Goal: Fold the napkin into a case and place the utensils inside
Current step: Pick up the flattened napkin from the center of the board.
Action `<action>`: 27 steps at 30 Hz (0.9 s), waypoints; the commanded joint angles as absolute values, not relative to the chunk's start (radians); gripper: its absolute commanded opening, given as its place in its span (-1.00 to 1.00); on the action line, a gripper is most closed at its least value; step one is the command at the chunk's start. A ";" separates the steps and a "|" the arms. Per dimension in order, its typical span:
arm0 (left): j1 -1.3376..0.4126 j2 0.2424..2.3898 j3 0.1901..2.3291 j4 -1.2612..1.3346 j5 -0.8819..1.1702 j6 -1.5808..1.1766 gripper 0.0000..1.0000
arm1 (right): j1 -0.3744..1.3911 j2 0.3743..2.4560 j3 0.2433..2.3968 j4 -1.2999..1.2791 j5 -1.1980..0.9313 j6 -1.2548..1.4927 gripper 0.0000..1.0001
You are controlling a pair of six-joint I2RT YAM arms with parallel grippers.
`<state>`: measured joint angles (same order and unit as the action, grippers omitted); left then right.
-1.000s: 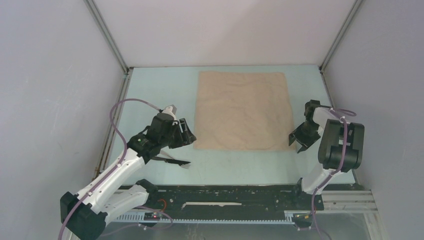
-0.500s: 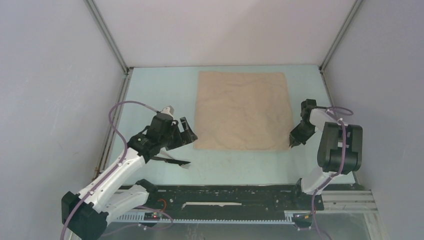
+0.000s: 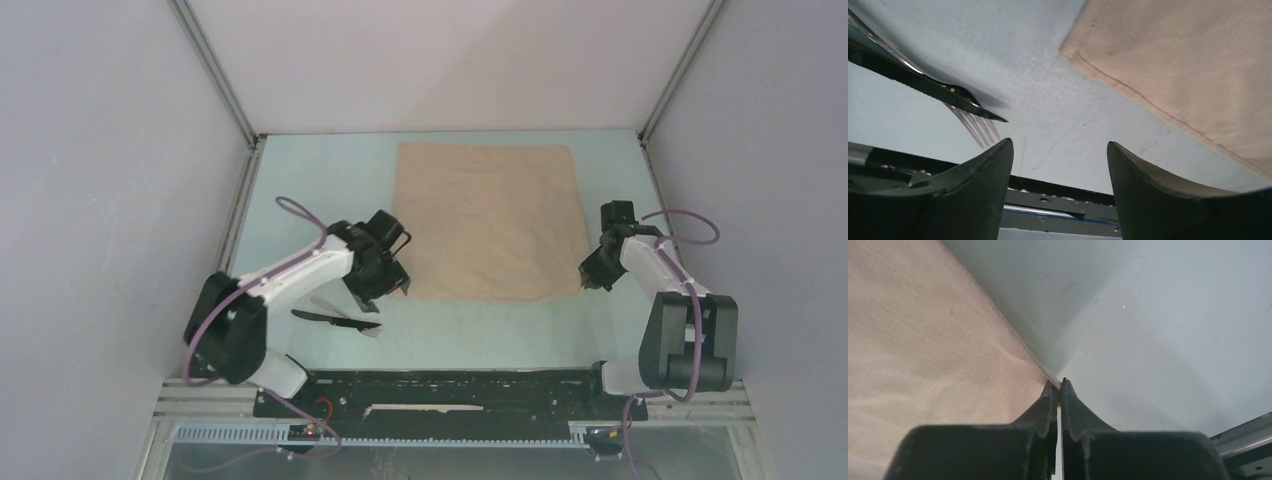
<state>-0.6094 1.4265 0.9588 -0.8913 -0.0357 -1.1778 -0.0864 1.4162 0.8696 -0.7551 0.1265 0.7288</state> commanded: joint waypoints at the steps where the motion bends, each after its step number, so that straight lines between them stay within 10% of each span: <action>1: -0.661 1.585 1.154 -1.078 -0.124 -1.374 0.47 | -0.043 1.358 0.812 -0.730 0.192 0.791 -1.00; 27: -0.580 1.787 1.213 -0.976 -0.150 -1.486 0.06 | -0.209 1.222 0.683 -0.611 0.042 0.696 -1.00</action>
<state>-0.5854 1.7882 1.2324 -1.0351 -0.1688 -1.4525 -0.2028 1.2491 0.6941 -0.6487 0.0532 0.7151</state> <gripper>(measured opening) 0.552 0.011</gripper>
